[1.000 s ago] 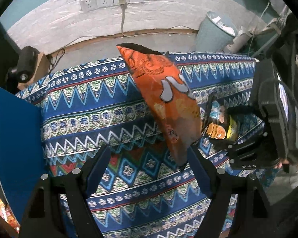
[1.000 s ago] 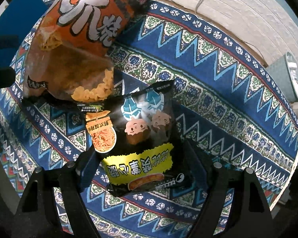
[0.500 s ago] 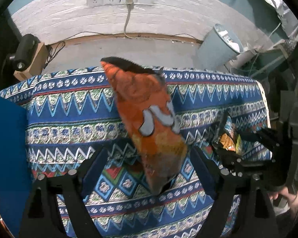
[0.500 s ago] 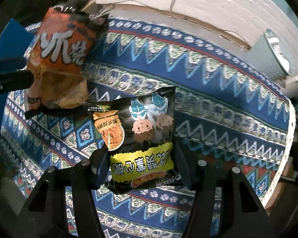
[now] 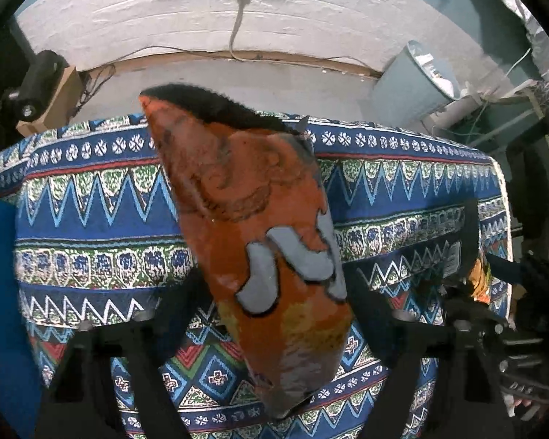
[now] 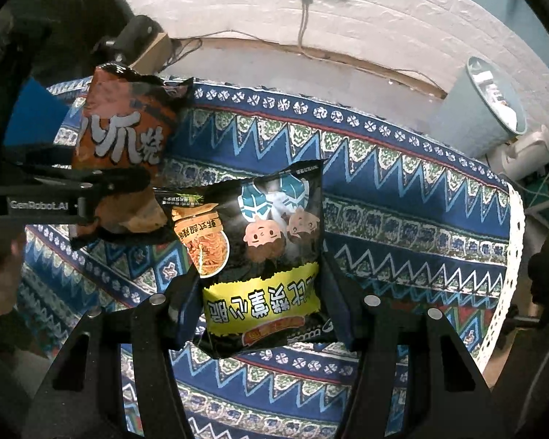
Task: Organize snacks
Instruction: 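Lift both snacks and carry them over the cardboard box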
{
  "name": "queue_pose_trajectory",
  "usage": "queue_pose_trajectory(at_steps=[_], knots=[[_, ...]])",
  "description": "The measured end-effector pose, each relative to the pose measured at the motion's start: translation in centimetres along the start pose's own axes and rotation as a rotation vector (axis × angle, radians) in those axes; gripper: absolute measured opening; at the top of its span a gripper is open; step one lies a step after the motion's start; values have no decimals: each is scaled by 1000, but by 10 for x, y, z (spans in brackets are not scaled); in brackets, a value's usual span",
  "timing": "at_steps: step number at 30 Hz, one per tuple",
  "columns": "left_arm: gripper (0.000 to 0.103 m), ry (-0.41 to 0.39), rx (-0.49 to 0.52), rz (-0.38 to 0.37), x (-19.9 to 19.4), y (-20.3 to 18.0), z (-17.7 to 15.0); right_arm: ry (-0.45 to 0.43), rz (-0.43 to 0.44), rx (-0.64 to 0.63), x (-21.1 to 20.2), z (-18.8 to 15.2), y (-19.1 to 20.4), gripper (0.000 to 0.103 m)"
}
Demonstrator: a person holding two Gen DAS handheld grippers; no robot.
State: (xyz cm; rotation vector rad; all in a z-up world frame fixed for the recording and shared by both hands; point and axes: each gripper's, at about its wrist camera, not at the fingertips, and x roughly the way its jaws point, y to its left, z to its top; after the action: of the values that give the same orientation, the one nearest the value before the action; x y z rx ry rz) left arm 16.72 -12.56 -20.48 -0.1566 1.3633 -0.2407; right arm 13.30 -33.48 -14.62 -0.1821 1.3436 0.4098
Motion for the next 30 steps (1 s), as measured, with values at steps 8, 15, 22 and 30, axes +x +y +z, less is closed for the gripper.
queue_pose_trajectory(at_steps=[8,15,22,30], knots=[[50,-19,65,44,-13,4,-13,-20,-1,13,3,12,-1,58],[48,-59,120,77,-37,6,-29,-56,-2,0,-8,14,17,58],[48,-118,141,82,-69,11,-41,-96,-7,-12,-25,13,34,58],[48,-181,166,104,-106,18,-59,-149,-3,-33,-48,10,57,58]])
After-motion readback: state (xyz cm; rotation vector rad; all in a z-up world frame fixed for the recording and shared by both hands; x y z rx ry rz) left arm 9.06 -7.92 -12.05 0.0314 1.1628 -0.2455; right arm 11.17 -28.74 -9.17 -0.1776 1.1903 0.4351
